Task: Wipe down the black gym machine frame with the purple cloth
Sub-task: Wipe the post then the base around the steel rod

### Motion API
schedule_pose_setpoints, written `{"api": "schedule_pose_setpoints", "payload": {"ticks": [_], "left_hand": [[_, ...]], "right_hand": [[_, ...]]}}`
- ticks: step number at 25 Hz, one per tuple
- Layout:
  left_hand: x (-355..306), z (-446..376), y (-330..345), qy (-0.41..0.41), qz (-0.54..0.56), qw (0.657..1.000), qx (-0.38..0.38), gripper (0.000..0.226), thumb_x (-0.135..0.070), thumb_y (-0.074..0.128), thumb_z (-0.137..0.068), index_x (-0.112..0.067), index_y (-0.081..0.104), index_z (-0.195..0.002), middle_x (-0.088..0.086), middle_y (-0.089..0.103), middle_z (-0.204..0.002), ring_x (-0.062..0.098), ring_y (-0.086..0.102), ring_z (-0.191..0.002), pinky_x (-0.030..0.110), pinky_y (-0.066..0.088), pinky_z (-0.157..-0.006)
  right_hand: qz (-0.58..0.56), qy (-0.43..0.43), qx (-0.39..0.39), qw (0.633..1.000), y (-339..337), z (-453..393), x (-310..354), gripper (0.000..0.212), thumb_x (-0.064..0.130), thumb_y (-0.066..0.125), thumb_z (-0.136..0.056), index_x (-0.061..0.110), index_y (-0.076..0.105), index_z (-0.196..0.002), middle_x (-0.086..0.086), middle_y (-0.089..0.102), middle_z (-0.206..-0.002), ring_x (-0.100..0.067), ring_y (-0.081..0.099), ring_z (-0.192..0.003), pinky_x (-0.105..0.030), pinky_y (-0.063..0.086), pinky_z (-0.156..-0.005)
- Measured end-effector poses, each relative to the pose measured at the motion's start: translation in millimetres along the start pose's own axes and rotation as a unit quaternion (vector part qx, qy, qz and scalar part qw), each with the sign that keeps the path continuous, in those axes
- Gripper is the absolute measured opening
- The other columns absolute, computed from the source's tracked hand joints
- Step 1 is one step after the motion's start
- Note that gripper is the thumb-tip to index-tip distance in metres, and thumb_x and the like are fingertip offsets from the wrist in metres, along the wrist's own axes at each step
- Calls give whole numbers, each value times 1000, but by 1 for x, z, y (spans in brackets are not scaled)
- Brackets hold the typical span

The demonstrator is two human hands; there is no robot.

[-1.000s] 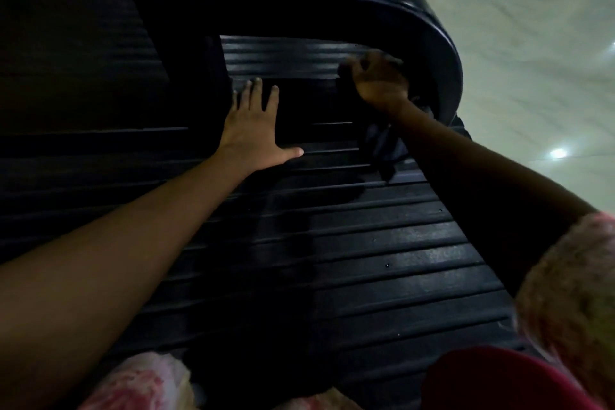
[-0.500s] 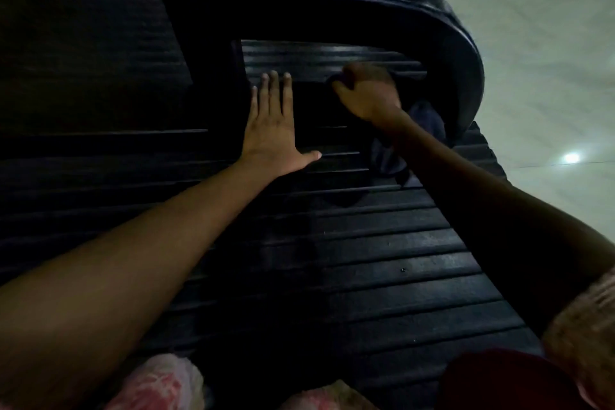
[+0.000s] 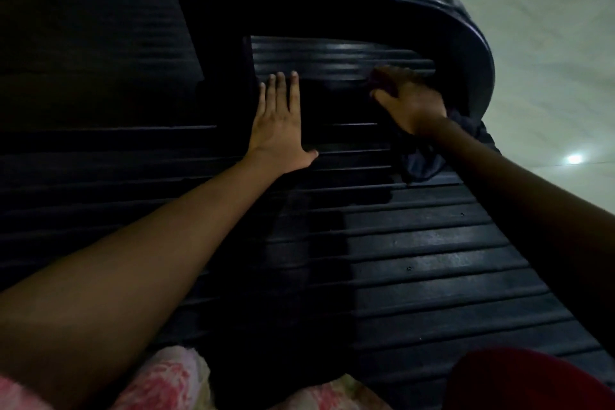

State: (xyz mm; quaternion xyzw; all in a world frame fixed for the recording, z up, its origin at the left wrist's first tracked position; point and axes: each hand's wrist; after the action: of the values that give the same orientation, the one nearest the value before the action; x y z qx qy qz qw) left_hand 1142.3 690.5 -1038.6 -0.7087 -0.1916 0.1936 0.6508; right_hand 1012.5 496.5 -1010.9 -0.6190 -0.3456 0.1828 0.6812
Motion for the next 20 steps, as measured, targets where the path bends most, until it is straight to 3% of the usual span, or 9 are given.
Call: {"api": "schedule_pose_setpoints", "payload": {"ticks": [2, 4, 8, 10, 15, 20], "left_hand": [[-2, 0, -1, -5, -8, 1000, 7, 130, -62, 66, -74, 1, -22, -145, 25, -12, -156, 36, -12, -145, 45, -13, -117], [-2, -1, -2, -6, -17, 1000, 9, 130, -63, 66, -73, 1, -21, -145, 25, -11, -156, 36, -13, -145, 45, -14, -116], [0, 0, -2, 0, -5, 1000, 2, 130, -60, 69, -72, 2, -18, -146, 24, -9, -156, 35, -12, -145, 43, -15, -115], [-1, 1, -4, 1, -6, 1000, 6, 129, -60, 70, -72, 2, -16, -147, 25, -8, -157, 35, -11, -145, 42, -13, -117], [-2, -1, -7, -2, -20, 999, 36, 125, -63, 66, -74, 1, -13, -148, 24, -7, -157, 35, -12, -145, 43, -13, -116], [-1, -3, -10, -17, -19, 997, 71, 119, -65, 63, -77, -4, -8, -150, 23, -12, -157, 35, -14, -145, 41, -15, -114]], "right_hand": [[33, 83, -28, 996, 12, -13, 37, 55, 50, 36, -95, 19, 42, -139, -13, 41, -146, -32, 36, -134, -42, 29, -109], [51, 78, -49, 994, 25, -12, 66, 55, 50, 36, -93, 17, 43, -137, -12, 40, -146, -32, 32, -135, -44, 24, -110], [67, -138, -43, 987, 22, 17, 50, 68, 60, 27, -85, 24, 41, -142, -2, 39, -149, -27, 32, -137, -41, 24, -109], [76, -195, -29, 977, 7, 16, 20, 77, 67, 23, -79, 25, 40, -142, -1, 40, -149, -26, 37, -135, -36, 28, -107], [64, -15, -42, 997, 0, 14, -5, 67, 60, 39, -92, 24, 29, -147, -8, 35, -150, -33, 41, -131, -38, 37, -99], [78, 36, -137, 987, 19, 33, 5, 65, 59, 37, -91, 10, 47, -133, -18, 48, -137, -38, 43, -121, -44, 30, -98]]}}
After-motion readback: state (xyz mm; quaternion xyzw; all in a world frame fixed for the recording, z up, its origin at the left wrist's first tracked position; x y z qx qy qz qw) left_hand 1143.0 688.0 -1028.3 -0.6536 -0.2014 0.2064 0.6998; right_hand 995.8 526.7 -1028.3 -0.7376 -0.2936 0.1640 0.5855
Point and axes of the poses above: each hand's wrist, its own z-axis away from the middle knuckle, its own y-axis out of the palm, x = y × z
